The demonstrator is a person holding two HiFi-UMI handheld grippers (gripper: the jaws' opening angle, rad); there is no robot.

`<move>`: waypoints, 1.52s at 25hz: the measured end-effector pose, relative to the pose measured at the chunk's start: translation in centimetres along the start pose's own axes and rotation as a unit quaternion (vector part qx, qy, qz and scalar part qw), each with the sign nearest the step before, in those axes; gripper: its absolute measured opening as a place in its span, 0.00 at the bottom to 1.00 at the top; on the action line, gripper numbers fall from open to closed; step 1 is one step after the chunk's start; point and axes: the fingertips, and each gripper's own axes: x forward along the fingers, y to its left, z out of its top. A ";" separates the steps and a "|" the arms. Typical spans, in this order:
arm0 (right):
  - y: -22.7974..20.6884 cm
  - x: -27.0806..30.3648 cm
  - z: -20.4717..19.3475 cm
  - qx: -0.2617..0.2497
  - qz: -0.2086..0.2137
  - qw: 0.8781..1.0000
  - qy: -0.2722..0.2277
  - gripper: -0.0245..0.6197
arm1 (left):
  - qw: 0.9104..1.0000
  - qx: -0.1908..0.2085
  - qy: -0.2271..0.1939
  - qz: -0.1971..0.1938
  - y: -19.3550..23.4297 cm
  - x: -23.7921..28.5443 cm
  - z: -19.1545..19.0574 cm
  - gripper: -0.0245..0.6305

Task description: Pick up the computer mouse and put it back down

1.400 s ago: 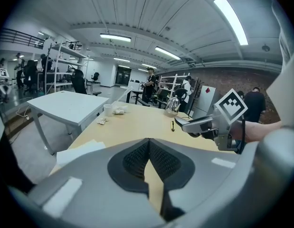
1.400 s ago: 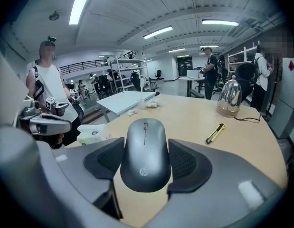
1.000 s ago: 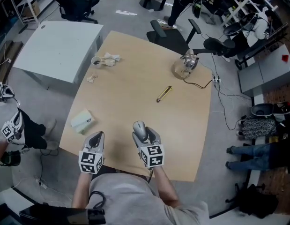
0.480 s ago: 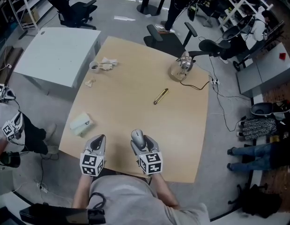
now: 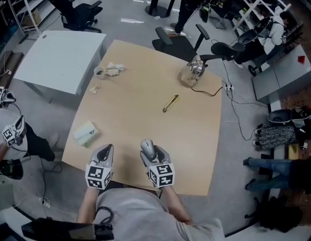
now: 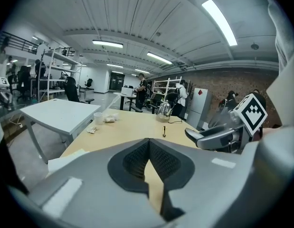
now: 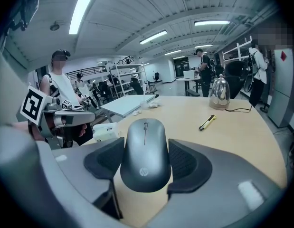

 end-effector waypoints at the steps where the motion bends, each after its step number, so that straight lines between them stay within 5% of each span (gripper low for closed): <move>1: -0.1 -0.1 -0.1 0.001 -0.001 1.000 0.000 0.50 | 1.000 -0.004 0.000 -0.001 0.0 0.2 0.0 0.07; 14: -3.4 -3.4 -0.8 0.052 -0.085 0.995 -0.028 0.50 | 0.996 0.024 0.031 -0.084 -3.1 4.2 -0.4 0.07; 26: -8.3 -10.2 -2.8 0.124 -0.208 0.969 -0.059 0.50 | 0.978 0.067 0.073 -0.184 -8.4 7.3 -2.2 0.07; 38: -15.6 -15.2 -5.2 0.135 -0.269 0.951 -0.066 0.50 | 0.970 0.082 0.091 -0.211 -14.2 8.3 -4.1 0.07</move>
